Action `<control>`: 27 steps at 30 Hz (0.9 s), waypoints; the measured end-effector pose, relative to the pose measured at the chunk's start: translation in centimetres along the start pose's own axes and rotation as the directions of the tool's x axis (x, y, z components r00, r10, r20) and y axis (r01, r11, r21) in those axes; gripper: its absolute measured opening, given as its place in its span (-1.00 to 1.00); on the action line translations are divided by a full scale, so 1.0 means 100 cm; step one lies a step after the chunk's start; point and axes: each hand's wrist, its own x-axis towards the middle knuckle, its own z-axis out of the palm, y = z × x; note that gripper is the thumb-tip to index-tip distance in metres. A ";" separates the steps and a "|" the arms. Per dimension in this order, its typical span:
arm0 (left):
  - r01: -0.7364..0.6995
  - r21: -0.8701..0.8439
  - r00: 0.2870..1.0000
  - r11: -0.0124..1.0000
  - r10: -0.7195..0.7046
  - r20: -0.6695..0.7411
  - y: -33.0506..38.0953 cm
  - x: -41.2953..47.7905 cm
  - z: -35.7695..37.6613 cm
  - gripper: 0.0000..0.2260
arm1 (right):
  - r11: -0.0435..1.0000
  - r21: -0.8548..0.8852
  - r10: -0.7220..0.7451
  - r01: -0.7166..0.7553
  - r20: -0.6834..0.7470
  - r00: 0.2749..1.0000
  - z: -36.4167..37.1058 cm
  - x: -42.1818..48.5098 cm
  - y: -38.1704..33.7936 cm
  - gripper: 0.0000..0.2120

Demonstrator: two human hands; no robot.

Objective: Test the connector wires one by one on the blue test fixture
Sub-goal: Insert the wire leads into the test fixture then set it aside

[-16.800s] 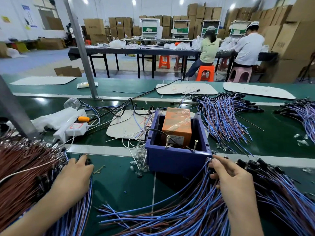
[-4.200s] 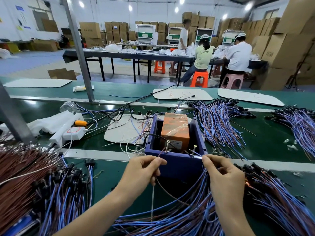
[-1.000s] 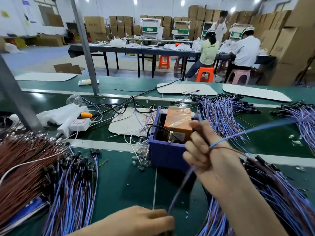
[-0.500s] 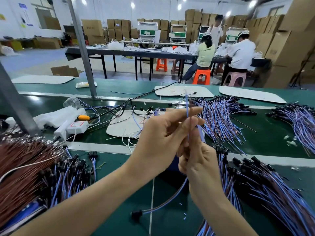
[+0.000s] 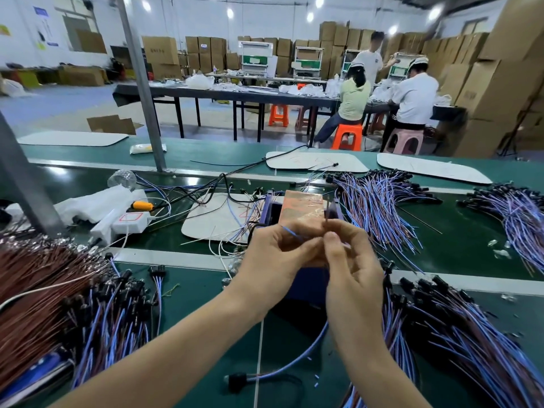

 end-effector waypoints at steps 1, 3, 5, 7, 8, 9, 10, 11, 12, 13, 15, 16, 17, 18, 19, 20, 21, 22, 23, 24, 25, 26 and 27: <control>0.003 0.018 1.000 1.000 -0.003 0.020 -0.003 -0.001 -0.001 -0.93 | 1.000 -0.007 -0.022 0.022 0.016 1.000 0.002 -0.001 -0.001 -0.91; 0.008 0.058 0.999 0.998 -0.010 0.040 -0.008 -0.003 -0.004 -0.92 | 0.999 -0.025 -0.046 0.047 0.028 0.999 0.004 0.000 -0.002 -0.93; 0.013 0.087 0.999 0.996 -0.017 0.044 -0.014 -0.005 -0.007 -0.87 | 0.999 0.004 -0.042 0.042 -0.013 0.999 0.003 0.003 -0.001 -0.90; 0.012 0.099 0.999 0.995 -0.017 0.041 -0.017 -0.005 -0.014 -0.77 | 0.992 0.126 0.005 0.005 -0.077 0.997 -0.006 0.009 -0.001 -0.93; 0.009 0.098 1.000 0.995 -0.012 0.029 -0.019 -0.006 -0.020 -0.74 | 0.987 0.161 0.034 -0.017 -0.105 0.994 -0.014 0.013 -0.001 -0.93; 0.005 0.103 1.000 0.995 -0.007 0.012 -0.019 -0.006 -0.026 -0.72 | 0.991 0.130 0.050 -0.035 -0.115 0.992 -0.024 0.018 -0.001 -0.92; 0.000 0.126 1.000 0.992 0.000 -0.005 -0.020 -0.006 -0.033 -0.72 | 0.998 0.035 0.053 -0.049 -0.108 0.993 -0.036 0.025 0.001 -0.89; -0.005 0.177 1.000 0.984 0.008 -0.018 -0.020 -0.005 -0.040 -0.72 | 0.992 -0.111 0.051 -0.060 -0.082 0.995 -0.048 0.031 0.004 -0.85; -0.004 0.254 1.000 0.967 0.011 -0.024 -0.022 -0.004 -0.047 -0.72 | 0.958 -0.277 0.061 -0.069 -0.040 0.997 -0.059 0.037 0.009 -0.84; 0.005 0.340 1.000 0.940 0.003 -0.024 -0.023 -0.002 -0.054 -0.73 | 0.902 -0.426 0.082 -0.076 -0.003 0.997 -0.068 0.042 0.013 -0.86; 0.059 0.476 0.998 0.878 -0.061 -0.012 -0.027 0.002 -0.064 -0.75 | 0.780 -0.618 0.135 -0.093 0.021 0.991 -0.080 0.049 0.023 -0.90; 0.094 0.514 0.994 0.853 -0.104 -0.008 -0.030 0.004 -0.067 -0.78 | 0.745 -0.660 0.150 -0.098 0.023 0.988 -0.083 0.051 0.027 -0.89; 0.124 0.537 0.990 0.834 -0.140 -0.011 -0.033 0.006 -0.069 -0.81 | 0.731 -0.676 0.161 -0.095 0.036 0.986 -0.084 0.052 0.030 -0.88; 0.149 0.549 0.986 0.822 -0.163 -0.023 -0.035 0.008 -0.071 -0.85 | 0.735 -0.672 0.168 -0.087 0.056 0.984 -0.083 0.053 0.032 -0.87; 0.171 0.557 0.983 0.813 -0.179 -0.042 -0.037 0.010 -0.072 -0.89 | 0.748 -0.659 0.172 -0.082 0.073 0.982 -0.081 0.054 0.033 -0.86; 0.192 0.564 0.979 0.803 -0.193 -0.059 -0.038 0.012 -0.072 -0.91 | 0.762 -0.643 0.172 -0.080 0.081 0.982 -0.079 0.054 0.034 -0.85; 0.212 0.578 0.975 0.788 -0.209 -0.072 -0.040 0.014 -0.072 -0.90 | 0.768 -0.636 0.170 -0.077 0.086 0.982 -0.076 0.055 0.035 -0.86; 0.230 0.596 0.970 0.769 -0.228 -0.080 -0.041 0.016 -0.072 -0.88 | 0.770 -0.634 0.165 -0.072 0.088 0.982 -0.073 0.055 0.036 -0.86; 0.246 0.614 0.965 0.750 -0.247 -0.086 -0.042 0.018 -0.073 -0.86 | 0.772 -0.631 0.159 -0.069 0.086 0.984 -0.071 0.055 0.036 -0.87; 0.260 0.623 0.961 0.738 -0.261 -0.092 -0.043 0.019 -0.073 -0.84 | 0.776 -0.628 0.151 -0.066 0.083 0.985 -0.069 0.056 0.037 -0.87; 0.269 0.624 0.958 0.734 -0.269 -0.098 -0.043 0.020 -0.073 -0.83 | 0.779 -0.624 0.145 -0.062 0.082 0.986 -0.067 0.056 0.037 -0.87; 0.273 0.624 0.957 0.732 -0.271 -0.101 -0.043 0.020 -0.073 -0.82 | 0.781 -0.622 0.141 -0.060 0.082 0.987 -0.066 0.056 0.037 -0.87; 0.273 0.625 0.958 0.731 -0.270 -0.102 -0.044 0.021 -0.073 -0.81 | 0.783 -0.619 0.140 -0.060 0.082 0.987 -0.065 0.055 0.037 -0.86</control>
